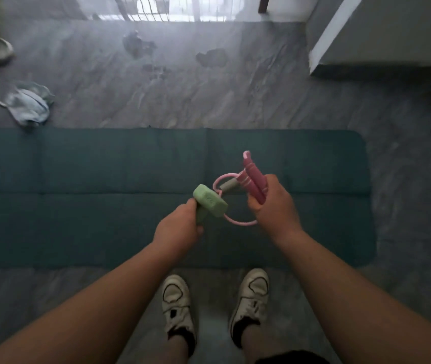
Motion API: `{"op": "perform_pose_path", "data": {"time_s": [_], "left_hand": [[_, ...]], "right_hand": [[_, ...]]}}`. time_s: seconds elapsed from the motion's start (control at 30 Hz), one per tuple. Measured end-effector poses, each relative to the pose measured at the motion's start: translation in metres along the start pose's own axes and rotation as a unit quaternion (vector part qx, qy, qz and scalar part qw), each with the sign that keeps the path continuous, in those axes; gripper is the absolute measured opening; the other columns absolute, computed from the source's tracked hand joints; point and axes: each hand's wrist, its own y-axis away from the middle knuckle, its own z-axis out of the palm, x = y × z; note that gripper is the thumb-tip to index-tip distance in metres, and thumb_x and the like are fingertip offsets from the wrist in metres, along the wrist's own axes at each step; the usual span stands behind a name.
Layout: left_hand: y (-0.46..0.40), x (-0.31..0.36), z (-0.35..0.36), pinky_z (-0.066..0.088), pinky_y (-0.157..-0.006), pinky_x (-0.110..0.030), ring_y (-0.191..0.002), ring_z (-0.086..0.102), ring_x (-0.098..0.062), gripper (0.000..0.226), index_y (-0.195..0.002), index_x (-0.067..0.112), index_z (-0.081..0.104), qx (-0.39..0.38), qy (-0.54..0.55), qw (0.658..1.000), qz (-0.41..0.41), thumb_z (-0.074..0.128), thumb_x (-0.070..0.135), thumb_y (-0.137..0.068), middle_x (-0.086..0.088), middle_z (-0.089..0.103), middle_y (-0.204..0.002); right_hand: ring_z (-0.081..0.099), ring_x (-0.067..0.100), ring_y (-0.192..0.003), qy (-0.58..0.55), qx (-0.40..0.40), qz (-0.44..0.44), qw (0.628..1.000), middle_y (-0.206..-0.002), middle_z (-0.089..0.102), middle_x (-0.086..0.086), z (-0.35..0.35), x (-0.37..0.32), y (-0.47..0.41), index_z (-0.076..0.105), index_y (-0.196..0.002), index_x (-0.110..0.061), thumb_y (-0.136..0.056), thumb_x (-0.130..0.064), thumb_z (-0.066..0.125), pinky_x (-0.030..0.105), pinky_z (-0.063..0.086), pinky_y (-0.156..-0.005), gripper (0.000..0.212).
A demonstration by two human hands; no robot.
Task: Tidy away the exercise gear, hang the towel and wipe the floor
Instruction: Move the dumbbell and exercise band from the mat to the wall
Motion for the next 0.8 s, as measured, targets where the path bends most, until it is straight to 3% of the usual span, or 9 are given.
{"op": "perform_pose_path", "data": {"time_s": [0.1, 0.2, 0.37, 0.5, 0.6, 0.67, 0.73, 0.8], "left_hand": [[0.087, 0.050, -0.088, 0.047, -0.079, -0.038, -0.108, 0.060, -0.028, 0.046, -0.128, 0.023, 0.044, 0.021, 0.036, 0.999, 0.007, 0.062, 0.029, -0.086, -0.002, 0.061, -0.120], [0.174, 0.094, -0.169, 0.047, -0.080, -0.037, -0.110, 0.060, -0.031, 0.049, -0.129, 0.020, 0.046, 0.055, 0.067, 0.996, 0.026, 0.065, 0.027, -0.085, -0.006, 0.063, -0.122], [0.277, 0.142, -0.262, 0.050, -0.083, -0.043, -0.107, 0.061, -0.037, 0.045, -0.127, 0.018, 0.051, 0.107, 0.062, 0.990, 0.068, 0.064, 0.028, -0.084, -0.012, 0.066, -0.118], [0.323, 0.159, -0.285, 0.050, -0.078, -0.041, -0.099, 0.063, -0.034, 0.043, -0.122, 0.022, 0.055, 0.118, 0.073, 0.984, 0.109, 0.066, 0.031, -0.081, -0.008, 0.068, -0.109], [0.333, 0.178, -0.284, 0.049, -0.077, -0.039, -0.096, 0.063, -0.032, 0.041, -0.119, 0.024, 0.056, 0.115, 0.079, 0.982, 0.129, 0.068, 0.027, -0.080, -0.005, 0.068, -0.104], [0.332, 0.204, -0.281, 0.049, -0.078, -0.039, -0.097, 0.064, -0.033, 0.041, -0.121, 0.023, 0.057, 0.104, 0.064, 0.979, 0.160, 0.068, 0.027, -0.081, -0.007, 0.068, -0.105], [0.334, 0.242, -0.277, 0.050, -0.079, -0.039, -0.098, 0.064, -0.033, 0.042, -0.122, 0.024, 0.057, 0.093, 0.043, 0.973, 0.205, 0.068, 0.030, -0.082, -0.007, 0.068, -0.107], [0.343, 0.287, -0.267, 0.048, -0.077, -0.037, -0.097, 0.064, -0.031, 0.044, -0.124, 0.027, 0.057, 0.085, 0.020, 0.962, 0.257, 0.069, 0.032, -0.082, -0.005, 0.068, -0.106]], "right_hand": [[0.048, 0.010, -0.068, -0.007, 0.033, -0.031, 0.999, -0.089, 0.049, -0.002, -0.091, -0.081, 0.069, 0.048, -0.091, -0.027, -0.085, -0.024, 0.069, 0.031, 0.035, -0.059, 0.023], [0.049, 0.015, -0.073, 0.004, 0.031, -0.053, 0.998, -0.095, 0.048, 0.001, -0.173, -0.149, 0.140, 0.051, -0.098, -0.025, -0.084, -0.023, 0.070, 0.035, 0.043, -0.065, 0.024], [0.051, 0.017, -0.079, 0.024, 0.056, -0.085, 0.995, -0.099, 0.050, 0.001, -0.269, -0.216, 0.232, 0.051, -0.106, -0.021, -0.084, -0.023, 0.069, 0.032, 0.040, -0.065, 0.028], [0.053, 0.014, -0.078, 0.024, 0.099, -0.080, 0.992, -0.098, 0.050, -0.002, -0.309, -0.231, 0.291, 0.051, -0.111, -0.027, -0.086, -0.023, 0.069, 0.024, 0.036, -0.059, 0.031], [0.054, 0.015, -0.076, 0.011, 0.150, -0.050, 0.987, -0.093, 0.053, -0.003, -0.334, -0.217, 0.326, 0.050, -0.108, -0.029, -0.085, -0.023, 0.071, 0.027, 0.038, -0.060, 0.031], [0.053, 0.007, -0.071, 0.015, 0.196, -0.029, 0.980, -0.090, 0.053, -0.005, -0.354, -0.203, 0.349, 0.050, -0.106, -0.029, -0.084, -0.024, 0.071, 0.027, 0.041, -0.062, 0.031], [0.051, -0.003, -0.071, 0.001, 0.235, -0.009, 0.972, -0.088, 0.051, -0.007, -0.377, -0.189, 0.376, 0.053, -0.105, -0.025, -0.083, -0.018, 0.073, 0.010, 0.036, -0.061, 0.030], [0.051, -0.009, -0.074, -0.014, 0.273, 0.016, 0.962, -0.086, 0.051, -0.011, -0.403, -0.175, 0.406, 0.054, -0.104, -0.026, -0.084, -0.015, 0.073, 0.007, 0.037, -0.061, 0.030]]}}
